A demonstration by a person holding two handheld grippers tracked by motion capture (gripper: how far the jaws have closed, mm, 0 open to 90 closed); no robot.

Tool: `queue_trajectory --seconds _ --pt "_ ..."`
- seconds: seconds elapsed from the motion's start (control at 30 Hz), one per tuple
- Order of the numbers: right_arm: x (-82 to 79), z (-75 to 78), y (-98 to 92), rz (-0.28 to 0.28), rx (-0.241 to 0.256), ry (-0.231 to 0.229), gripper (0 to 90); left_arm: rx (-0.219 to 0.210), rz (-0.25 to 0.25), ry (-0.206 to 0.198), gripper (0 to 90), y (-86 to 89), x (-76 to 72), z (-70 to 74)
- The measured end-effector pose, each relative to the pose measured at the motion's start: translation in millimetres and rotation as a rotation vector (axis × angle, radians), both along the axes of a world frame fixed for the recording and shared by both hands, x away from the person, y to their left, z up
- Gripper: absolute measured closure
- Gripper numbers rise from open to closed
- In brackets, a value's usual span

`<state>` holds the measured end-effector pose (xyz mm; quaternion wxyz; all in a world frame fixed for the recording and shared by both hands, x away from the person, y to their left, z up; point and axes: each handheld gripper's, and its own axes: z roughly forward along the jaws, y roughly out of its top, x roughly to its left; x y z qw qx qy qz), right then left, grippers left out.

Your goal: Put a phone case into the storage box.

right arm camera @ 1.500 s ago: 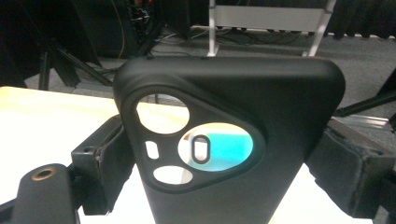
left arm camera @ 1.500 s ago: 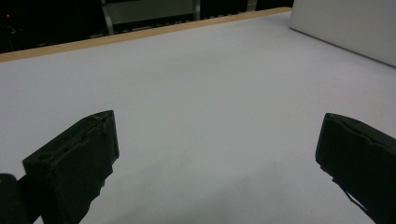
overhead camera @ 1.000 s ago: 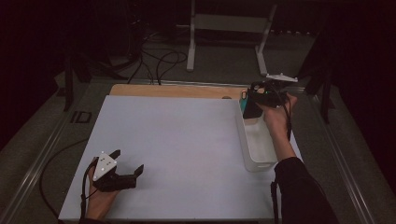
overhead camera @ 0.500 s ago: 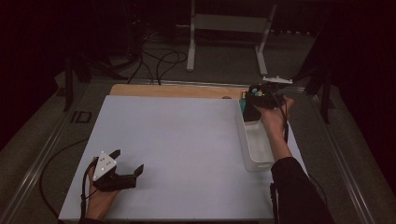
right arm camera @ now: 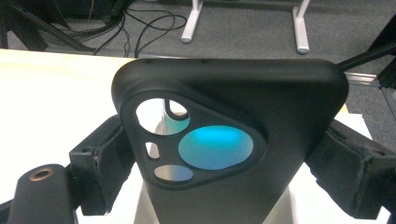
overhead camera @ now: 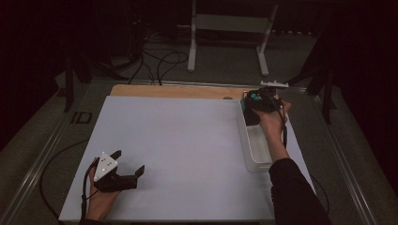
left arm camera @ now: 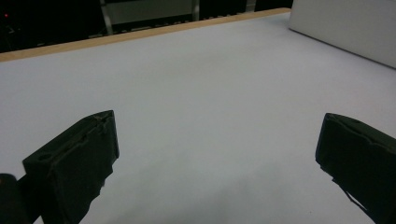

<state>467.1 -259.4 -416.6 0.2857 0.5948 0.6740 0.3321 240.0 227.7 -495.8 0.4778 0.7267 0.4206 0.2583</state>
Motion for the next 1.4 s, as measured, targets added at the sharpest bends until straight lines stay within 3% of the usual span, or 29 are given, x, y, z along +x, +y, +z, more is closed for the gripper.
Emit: queue_trajectory --seconds 0.43,1.2,1.33,1.4 --pt "3.5 -13.6 3.8 -0.009 -0.019 0.023 13.0 0.001 -0.002 0.002 0.0 -0.4 0.0 -0.2" --pt "15.5 -20.4 7.5 -0.015 -0.016 0.009 11.5 0.001 -0.002 0.001 0.0 -0.2 -0.2 0.0" --pt "19.6 -28.3 6.7 -0.012 -0.028 0.077 8.8 0.001 -0.002 0.0 0.0 -0.1 -0.4 0.1" --pt "19.5 -30.2 4.3 -0.018 -0.011 0.077 8.7 0.0 -0.001 0.001 0.0 -0.1 -0.2 0.0"
